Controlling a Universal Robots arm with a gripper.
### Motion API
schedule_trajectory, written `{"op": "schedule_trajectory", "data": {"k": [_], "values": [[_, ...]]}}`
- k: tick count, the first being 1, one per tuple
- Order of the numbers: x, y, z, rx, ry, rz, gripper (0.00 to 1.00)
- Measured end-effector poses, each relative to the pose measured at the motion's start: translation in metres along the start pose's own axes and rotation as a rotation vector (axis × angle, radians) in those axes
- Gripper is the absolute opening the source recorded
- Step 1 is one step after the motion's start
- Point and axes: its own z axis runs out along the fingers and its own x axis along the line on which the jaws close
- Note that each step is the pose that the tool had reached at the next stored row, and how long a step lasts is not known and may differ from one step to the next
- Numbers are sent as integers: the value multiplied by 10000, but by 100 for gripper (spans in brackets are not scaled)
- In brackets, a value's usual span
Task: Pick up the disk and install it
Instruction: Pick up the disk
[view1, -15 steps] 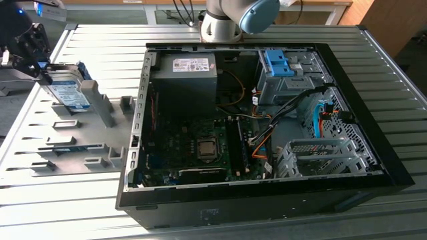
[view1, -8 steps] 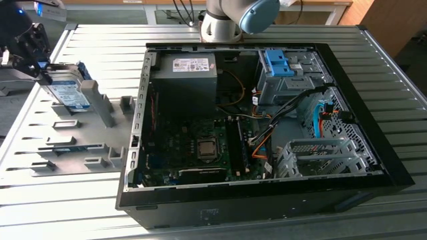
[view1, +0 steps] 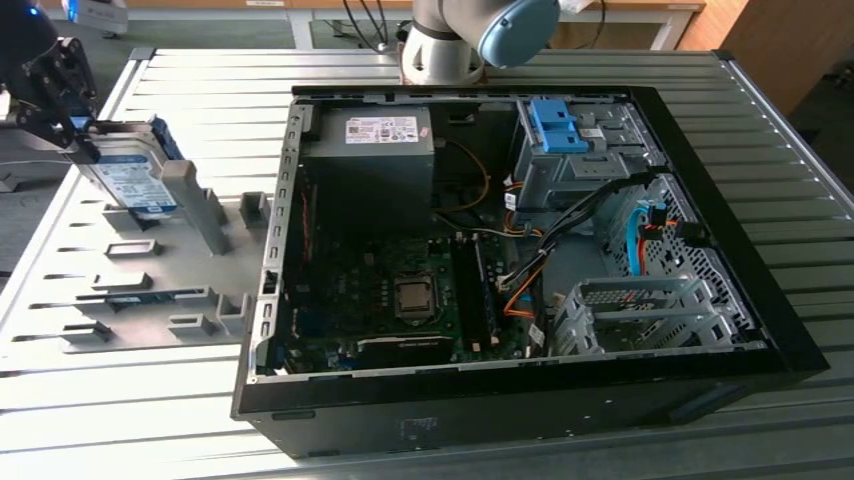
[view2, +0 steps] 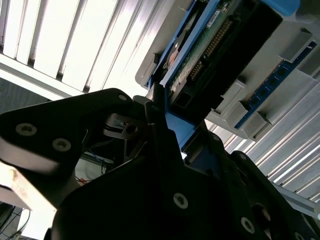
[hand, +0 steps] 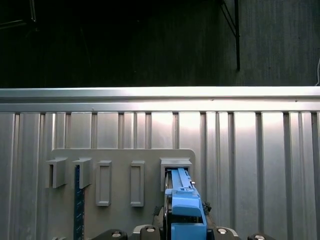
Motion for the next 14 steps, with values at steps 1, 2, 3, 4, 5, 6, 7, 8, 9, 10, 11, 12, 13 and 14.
{"op": "schedule_trajectory", "data": {"k": [1, 2, 3, 4, 5, 6, 7, 8, 9, 10, 11, 12, 13, 14], "values": [[0, 0, -6, 0, 0, 0, 36], [0, 0, -5, 2, -1, 0, 36], [0, 0, -6, 3, -1, 0, 36], [0, 0, -6, 3, -2, 0, 36], [0, 0, -9, 0, -1, -1, 36], [0, 0, -11, 0, 0, -1, 36], [0, 0, -12, 0, 0, 0, 36], [0, 0, -12, 0, -1, -1, 36], [0, 0, -12, 0, 0, -1, 36], [0, 0, -12, 1, -1, 0, 36], [0, 0, -12, 1, -1, 0, 36], [0, 0, -13, 1, 0, -1, 36], [0, 0, -13, 0, 0, 0, 36], [0, 0, -14, 0, 0, 0, 36]]}}
